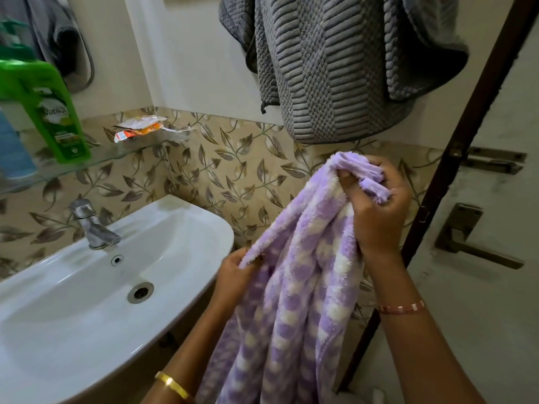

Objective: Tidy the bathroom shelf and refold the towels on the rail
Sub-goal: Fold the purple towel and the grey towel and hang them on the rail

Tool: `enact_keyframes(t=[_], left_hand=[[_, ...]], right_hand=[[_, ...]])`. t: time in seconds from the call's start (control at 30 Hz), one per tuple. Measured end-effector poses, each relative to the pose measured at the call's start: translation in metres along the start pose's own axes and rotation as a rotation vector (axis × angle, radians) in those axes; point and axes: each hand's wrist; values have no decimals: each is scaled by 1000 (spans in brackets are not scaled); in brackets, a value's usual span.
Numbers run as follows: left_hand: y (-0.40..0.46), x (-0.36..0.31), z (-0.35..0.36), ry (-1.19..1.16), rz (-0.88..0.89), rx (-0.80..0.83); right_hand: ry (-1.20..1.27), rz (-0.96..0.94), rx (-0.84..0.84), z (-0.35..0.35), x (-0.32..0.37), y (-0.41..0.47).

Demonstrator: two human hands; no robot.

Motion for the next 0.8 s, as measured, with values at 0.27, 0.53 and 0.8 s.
enact_keyframes(t=[0.27,0.53,0.8], left_hand=[[12,-94,-9,101,384,154],[17,-104,3,70,466,258],[-1,-23,4,160,166,257]], right_hand=[[-12,177,701,12,-6,-24],[-52,253,555,20,-3,-25],[8,78,-57,-13,11,17]])
Point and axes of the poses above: each hand's wrist, its own y-axis towards the middle knuckle, its own z-axis out of the palm, x = y × z, and after that the axes turned 10 degrees about x, right-handed
